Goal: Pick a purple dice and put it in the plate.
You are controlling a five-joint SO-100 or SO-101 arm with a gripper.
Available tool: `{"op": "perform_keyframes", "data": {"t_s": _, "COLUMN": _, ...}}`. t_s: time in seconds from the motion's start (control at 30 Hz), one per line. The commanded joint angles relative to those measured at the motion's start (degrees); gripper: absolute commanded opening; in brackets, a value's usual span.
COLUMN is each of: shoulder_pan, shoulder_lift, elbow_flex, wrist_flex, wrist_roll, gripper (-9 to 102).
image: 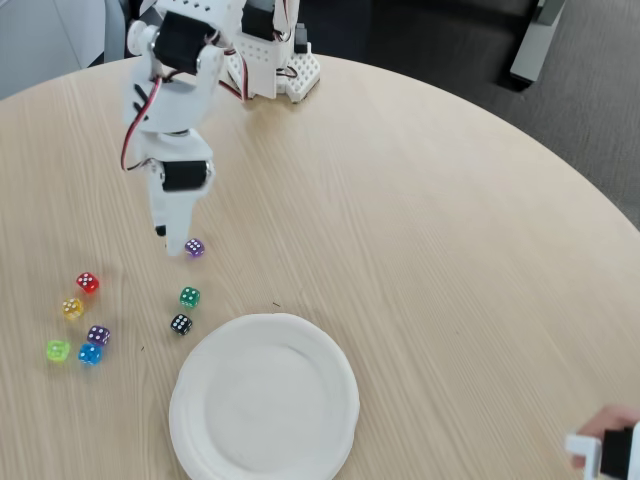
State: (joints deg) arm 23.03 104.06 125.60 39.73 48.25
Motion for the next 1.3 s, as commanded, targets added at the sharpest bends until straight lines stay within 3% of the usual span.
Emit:
{"op": "perform_keyframes", "data": {"t_s": 0.0, "shoulder_pan": 1.1, "shoulder_lift": 1.1, "elbow_flex": -0.2, "wrist_flex": 4.0, "wrist_roll": 0.6, "gripper": 14}}
{"op": "perform_keyframes", "data": {"t_s": 0.13, "shoulder_pan": 1.1, "shoulder_lift": 1.1, "elbow_flex": -0.3, "wrist_flex": 10.2, "wrist_roll": 2.2, "gripper": 14}}
{"op": "perform_keyframes", "data": {"t_s": 0.5, "shoulder_pan": 1.1, "shoulder_lift": 1.1, "elbow_flex": -0.3, "wrist_flex": 16.3, "wrist_roll": 1.6, "gripper": 16}}
{"op": "perform_keyframes", "data": {"t_s": 0.9, "shoulder_pan": 1.1, "shoulder_lift": 1.1, "elbow_flex": -0.7, "wrist_flex": 15.4, "wrist_roll": -5.1, "gripper": 24}}
{"op": "perform_keyframes", "data": {"t_s": 1.13, "shoulder_pan": 1.1, "shoulder_lift": 1.0, "elbow_flex": -0.2, "wrist_flex": 2.7, "wrist_roll": -4.9, "gripper": 24}}
{"op": "perform_keyframes", "data": {"t_s": 1.27, "shoulder_pan": 1.1, "shoulder_lift": -1.1, "elbow_flex": -0.2, "wrist_flex": -0.5, "wrist_roll": -5.4, "gripper": 24}}
